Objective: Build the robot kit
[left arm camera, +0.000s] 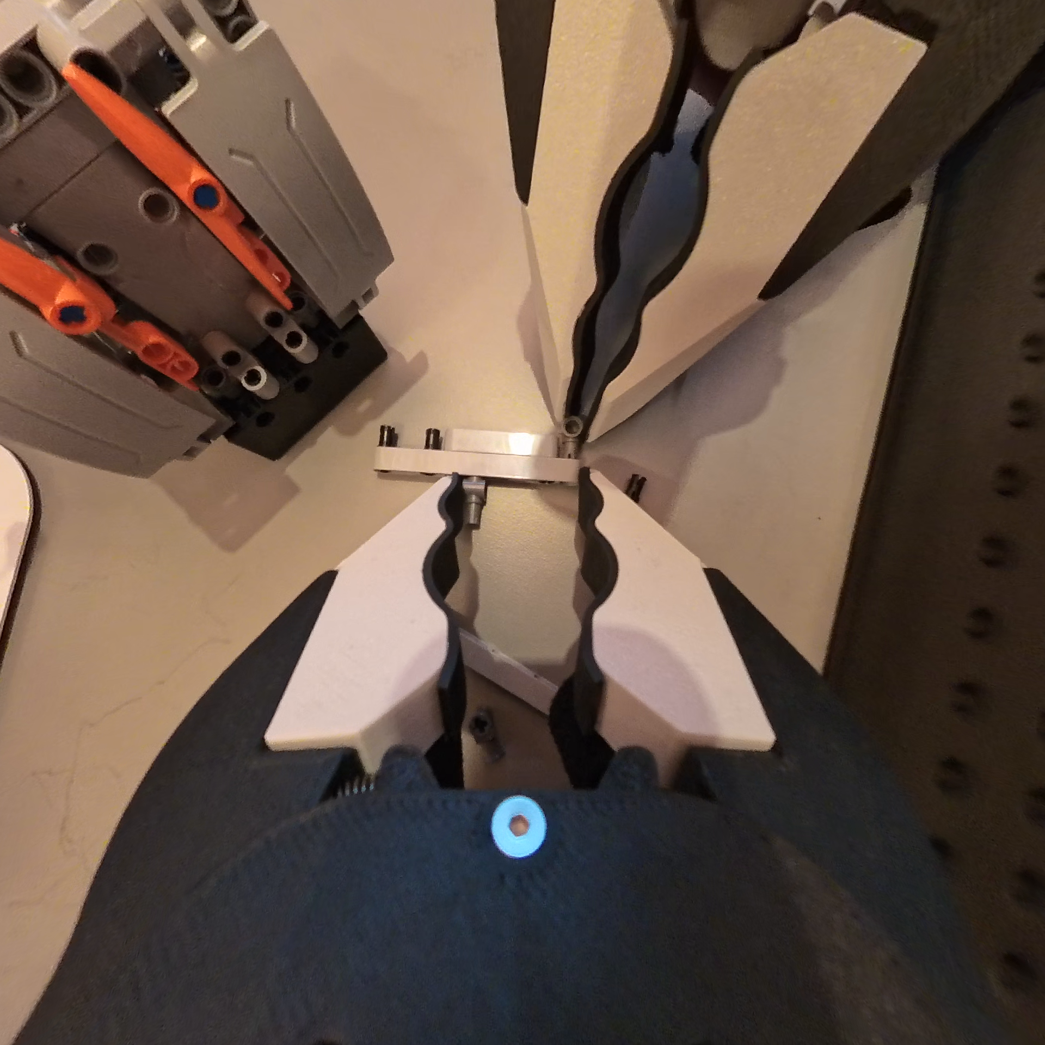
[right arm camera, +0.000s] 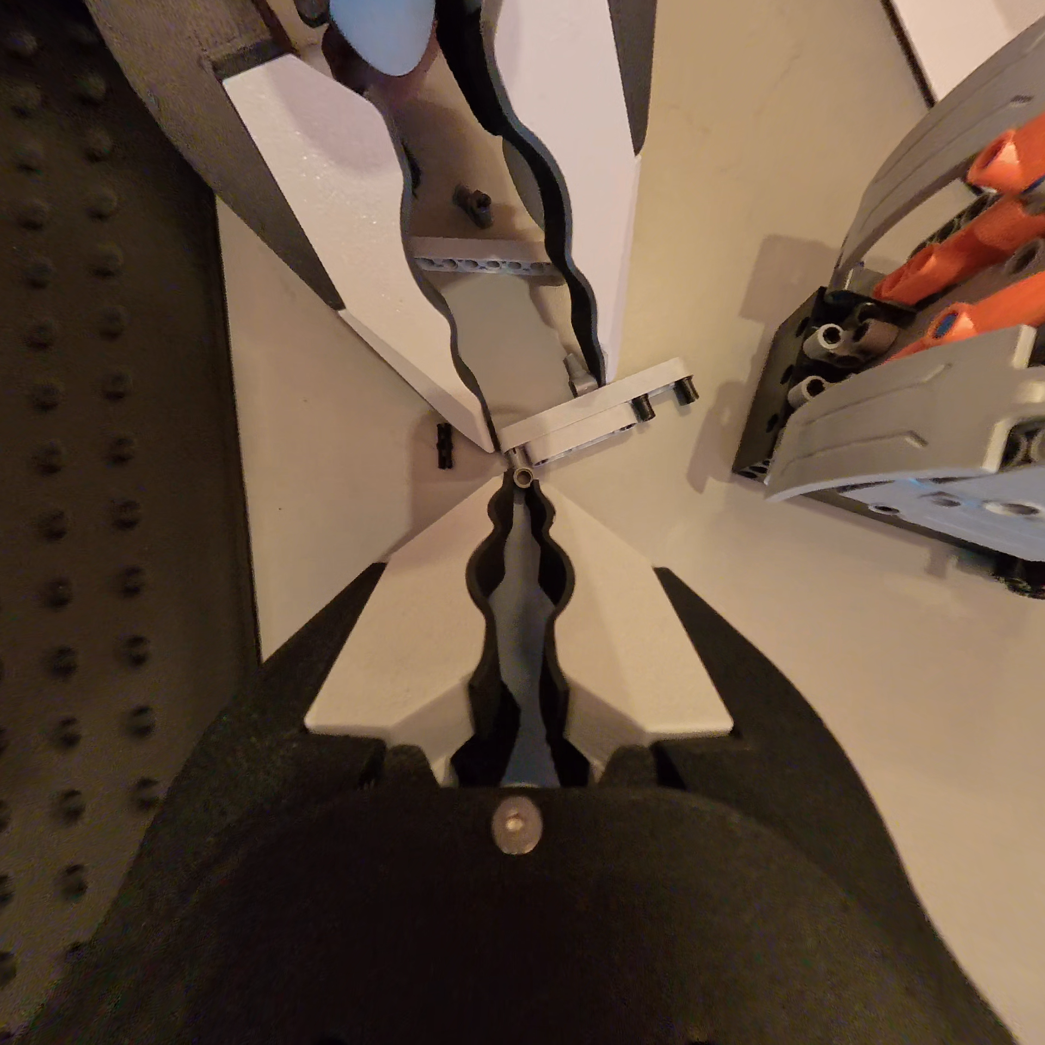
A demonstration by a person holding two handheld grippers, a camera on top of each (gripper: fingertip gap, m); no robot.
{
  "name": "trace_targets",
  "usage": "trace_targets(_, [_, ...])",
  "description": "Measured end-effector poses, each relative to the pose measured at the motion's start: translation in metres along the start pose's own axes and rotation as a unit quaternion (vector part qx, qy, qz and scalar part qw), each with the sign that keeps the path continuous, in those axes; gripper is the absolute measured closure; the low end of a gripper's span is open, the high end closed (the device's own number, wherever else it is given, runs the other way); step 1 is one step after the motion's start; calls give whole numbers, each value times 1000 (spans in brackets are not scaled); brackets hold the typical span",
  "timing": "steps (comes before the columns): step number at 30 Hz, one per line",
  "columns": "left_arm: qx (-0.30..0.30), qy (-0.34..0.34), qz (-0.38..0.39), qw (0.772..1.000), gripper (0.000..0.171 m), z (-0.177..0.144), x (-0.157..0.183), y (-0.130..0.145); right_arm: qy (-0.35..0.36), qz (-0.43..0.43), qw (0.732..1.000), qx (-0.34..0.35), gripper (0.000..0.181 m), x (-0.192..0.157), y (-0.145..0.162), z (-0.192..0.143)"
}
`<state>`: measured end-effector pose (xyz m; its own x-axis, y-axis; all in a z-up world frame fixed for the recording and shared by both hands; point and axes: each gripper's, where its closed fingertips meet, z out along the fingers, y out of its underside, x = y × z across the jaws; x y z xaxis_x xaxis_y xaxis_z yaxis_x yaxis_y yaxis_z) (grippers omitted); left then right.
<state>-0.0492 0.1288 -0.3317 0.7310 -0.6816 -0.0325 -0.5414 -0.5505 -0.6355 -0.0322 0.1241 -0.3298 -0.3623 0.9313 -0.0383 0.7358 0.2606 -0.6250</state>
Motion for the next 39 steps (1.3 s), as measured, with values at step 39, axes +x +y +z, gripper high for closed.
trace_targets(39, [-9,-70,125,990,133,-2,-5,-8,-7,-97,994,-41,181,1,0,1])
